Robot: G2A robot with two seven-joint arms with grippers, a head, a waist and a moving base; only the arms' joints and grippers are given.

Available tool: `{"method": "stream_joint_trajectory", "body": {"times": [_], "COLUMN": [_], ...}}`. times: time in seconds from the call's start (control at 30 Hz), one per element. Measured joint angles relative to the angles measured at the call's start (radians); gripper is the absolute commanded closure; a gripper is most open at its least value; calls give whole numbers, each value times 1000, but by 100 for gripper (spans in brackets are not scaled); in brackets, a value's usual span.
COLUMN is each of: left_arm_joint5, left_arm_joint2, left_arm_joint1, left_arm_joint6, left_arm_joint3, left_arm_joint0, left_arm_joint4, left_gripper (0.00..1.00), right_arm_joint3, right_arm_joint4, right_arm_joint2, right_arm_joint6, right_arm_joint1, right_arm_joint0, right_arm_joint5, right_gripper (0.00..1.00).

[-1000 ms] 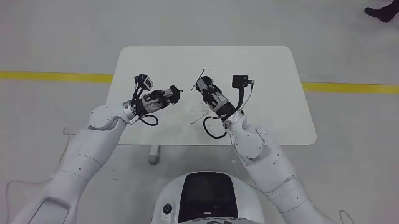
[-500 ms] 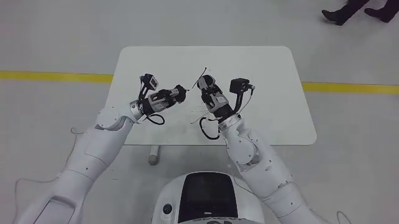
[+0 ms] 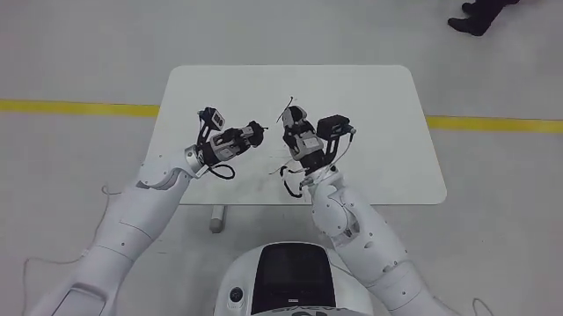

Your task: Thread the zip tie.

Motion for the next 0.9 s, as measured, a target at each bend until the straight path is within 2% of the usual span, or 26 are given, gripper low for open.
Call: {"method": "stream_joint_trajectory", "body": {"times": [0.27,0.63,0.9], "left_arm_joint5": [-1,-1,-1], "left_arm_joint2": [2,2,2], "left_arm_joint1": [-2,-2,-2], "left_arm_joint6": [-1,-1,-1], "left_arm_joint3": [0,0,0], "left_arm_joint0": [-2,-2,-2], "left_arm_joint4": [5,5,5], "left_gripper": [100,100,100], "right_arm_joint3": [-1,-27,-17], "right_arm_joint4": [-10,-33,-41], "right_arm_joint2": [-1,-4,-13], "right_arm_joint6": [-5,31,36], "right_arm_joint1": [-1,3,-1], "right_arm_joint0": [0,-19,-9], "right_arm_joint5": [3,-35,-31], "right_gripper": [100,100,100]}}
